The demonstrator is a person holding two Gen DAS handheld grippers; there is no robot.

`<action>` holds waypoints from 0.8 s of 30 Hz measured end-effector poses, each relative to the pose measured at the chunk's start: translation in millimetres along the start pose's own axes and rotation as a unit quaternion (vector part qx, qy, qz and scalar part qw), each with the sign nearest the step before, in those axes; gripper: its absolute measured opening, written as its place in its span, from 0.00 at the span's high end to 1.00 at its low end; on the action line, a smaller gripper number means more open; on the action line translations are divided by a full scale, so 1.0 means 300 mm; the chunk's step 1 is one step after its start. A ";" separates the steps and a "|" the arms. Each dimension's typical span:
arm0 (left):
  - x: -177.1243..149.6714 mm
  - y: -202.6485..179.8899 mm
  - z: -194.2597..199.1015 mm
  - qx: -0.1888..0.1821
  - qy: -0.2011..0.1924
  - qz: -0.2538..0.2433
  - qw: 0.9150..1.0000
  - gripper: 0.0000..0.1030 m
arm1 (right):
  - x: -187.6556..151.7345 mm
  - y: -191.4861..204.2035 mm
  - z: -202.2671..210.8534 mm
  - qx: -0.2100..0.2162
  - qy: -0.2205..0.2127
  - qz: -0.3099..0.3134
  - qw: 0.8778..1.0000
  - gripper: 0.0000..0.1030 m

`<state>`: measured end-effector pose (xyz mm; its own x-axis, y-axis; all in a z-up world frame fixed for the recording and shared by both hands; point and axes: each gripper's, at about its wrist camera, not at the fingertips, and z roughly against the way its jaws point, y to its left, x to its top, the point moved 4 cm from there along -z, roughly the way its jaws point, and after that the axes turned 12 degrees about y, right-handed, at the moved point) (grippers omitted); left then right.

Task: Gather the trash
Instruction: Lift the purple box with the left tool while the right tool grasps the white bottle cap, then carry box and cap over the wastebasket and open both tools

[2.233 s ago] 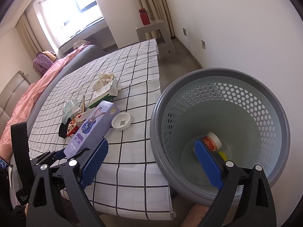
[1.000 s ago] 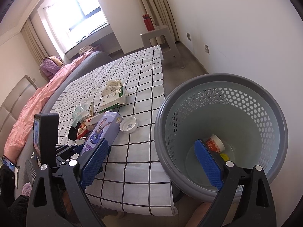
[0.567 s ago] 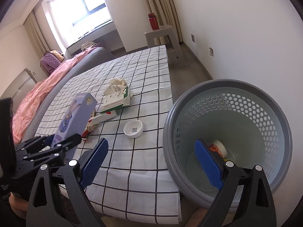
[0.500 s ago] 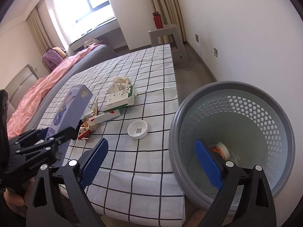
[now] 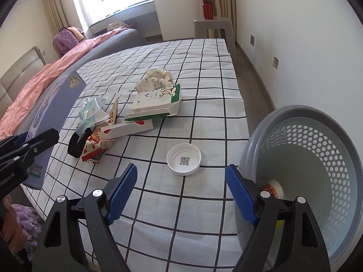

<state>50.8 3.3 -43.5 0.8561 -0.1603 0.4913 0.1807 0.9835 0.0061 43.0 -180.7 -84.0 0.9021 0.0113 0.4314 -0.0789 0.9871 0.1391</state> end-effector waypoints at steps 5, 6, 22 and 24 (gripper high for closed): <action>-0.002 0.007 0.000 -0.006 -0.001 0.004 1.000 0.58 | 0.024 0.027 -0.059 -0.015 0.012 0.016 1.000 0.32; -0.002 0.008 0.000 -0.009 0.000 0.004 1.000 0.58 | 0.028 0.026 -0.076 -0.019 0.018 0.016 1.000 0.36; -0.007 0.012 -0.020 -0.014 0.007 0.007 1.000 0.58 | 0.038 0.027 -0.126 -0.047 0.028 0.015 0.998 0.62; -0.010 0.009 -0.020 -0.012 0.006 0.005 1.000 0.58 | 0.035 0.022 -0.113 -0.043 0.024 0.010 0.999 0.62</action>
<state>51.7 6.0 -50.0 0.8638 -0.1516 0.4805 0.1831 0.9829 -0.0191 66.2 -168.5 -108.9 0.9201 0.0358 0.3900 -0.0616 0.9966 0.0539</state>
